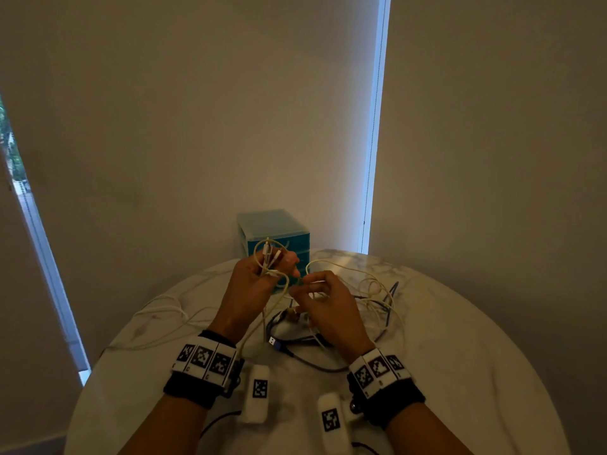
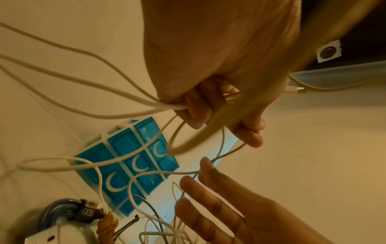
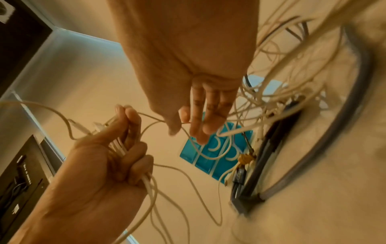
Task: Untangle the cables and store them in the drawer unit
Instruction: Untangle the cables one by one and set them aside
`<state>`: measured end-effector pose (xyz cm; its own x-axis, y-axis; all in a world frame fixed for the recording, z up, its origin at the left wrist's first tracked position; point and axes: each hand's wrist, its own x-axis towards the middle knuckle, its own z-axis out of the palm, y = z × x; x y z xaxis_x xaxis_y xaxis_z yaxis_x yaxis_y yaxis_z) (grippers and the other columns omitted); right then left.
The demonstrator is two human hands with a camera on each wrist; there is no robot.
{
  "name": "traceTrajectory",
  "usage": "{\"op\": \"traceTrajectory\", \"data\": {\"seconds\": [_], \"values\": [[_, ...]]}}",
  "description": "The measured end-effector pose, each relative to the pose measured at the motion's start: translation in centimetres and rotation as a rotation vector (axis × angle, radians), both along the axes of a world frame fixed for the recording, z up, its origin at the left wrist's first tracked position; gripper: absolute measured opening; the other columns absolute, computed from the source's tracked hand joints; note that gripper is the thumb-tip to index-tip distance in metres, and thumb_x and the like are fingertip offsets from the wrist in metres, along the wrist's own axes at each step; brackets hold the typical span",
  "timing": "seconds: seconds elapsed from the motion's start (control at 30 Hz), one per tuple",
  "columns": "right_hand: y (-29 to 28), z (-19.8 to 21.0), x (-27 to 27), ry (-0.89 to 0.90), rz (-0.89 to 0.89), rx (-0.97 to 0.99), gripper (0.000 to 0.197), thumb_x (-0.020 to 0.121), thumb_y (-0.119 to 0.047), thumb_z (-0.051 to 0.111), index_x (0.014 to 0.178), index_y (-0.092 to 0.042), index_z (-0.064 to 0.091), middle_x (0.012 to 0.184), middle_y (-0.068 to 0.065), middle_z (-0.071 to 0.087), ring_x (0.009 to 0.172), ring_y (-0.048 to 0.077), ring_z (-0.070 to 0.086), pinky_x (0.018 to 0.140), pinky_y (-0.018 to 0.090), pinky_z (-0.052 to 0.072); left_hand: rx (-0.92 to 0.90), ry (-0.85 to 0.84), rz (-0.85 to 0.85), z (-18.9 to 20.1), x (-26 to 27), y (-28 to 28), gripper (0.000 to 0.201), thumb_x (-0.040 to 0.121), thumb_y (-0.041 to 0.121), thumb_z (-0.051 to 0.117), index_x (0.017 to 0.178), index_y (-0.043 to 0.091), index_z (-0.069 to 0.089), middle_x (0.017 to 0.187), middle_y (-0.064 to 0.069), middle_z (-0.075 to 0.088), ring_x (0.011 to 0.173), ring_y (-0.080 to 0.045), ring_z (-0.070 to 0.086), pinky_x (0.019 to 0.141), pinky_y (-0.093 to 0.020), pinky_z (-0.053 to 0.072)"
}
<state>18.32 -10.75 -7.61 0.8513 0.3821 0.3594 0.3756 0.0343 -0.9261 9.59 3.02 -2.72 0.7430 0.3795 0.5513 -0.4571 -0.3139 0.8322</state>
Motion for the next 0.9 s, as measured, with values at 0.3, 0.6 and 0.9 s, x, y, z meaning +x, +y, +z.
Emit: {"op": "traceTrajectory", "data": {"seconds": [0.3, 0.6, 0.9], "values": [[-1.8, -1.8, 2.8, 0.253, -0.179, 0.024, 0.018, 0.097, -0.01, 0.071, 0.084, 0.002, 0.076, 0.076, 0.016, 0.079, 0.07, 0.033, 0.08, 0.072, 0.056, 0.067, -0.494, -0.267, 0.072, 2.1, -1.3, 3.5, 0.013, 0.105, 0.037, 0.064, 0.098, 0.031, 0.073, 0.101, 0.004, 0.077, 0.047, -0.003, 0.036, 0.041, -0.018, 0.031], [-3.1, -0.2, 2.2, 0.314, -0.154, 0.067, 0.013, 0.096, -0.004, 0.073, 0.091, 0.007, 0.067, 0.071, 0.017, 0.078, 0.061, 0.029, 0.077, 0.051, 0.03, 0.061, -0.679, -0.366, -0.044, 2.8, -2.8, 5.5, 0.014, 0.109, 0.041, 0.055, 0.105, 0.033, 0.066, 0.114, 0.012, 0.075, 0.047, -0.004, 0.028, 0.045, -0.019, 0.024], [-2.7, 2.5, 0.4, 0.579, 0.275, 0.145, 0.059, 0.105, -0.055, 0.059, 0.118, 0.0, 0.073, 0.105, 0.016, 0.082, 0.09, 0.029, 0.079, 0.083, 0.039, 0.063, 0.123, 0.162, -0.263, 2.5, -2.8, -0.8, 0.007, 0.1, 0.011, 0.064, 0.098, 0.008, 0.07, 0.082, 0.002, 0.078, 0.062, -0.002, 0.068, 0.061, -0.016, 0.05]]}}
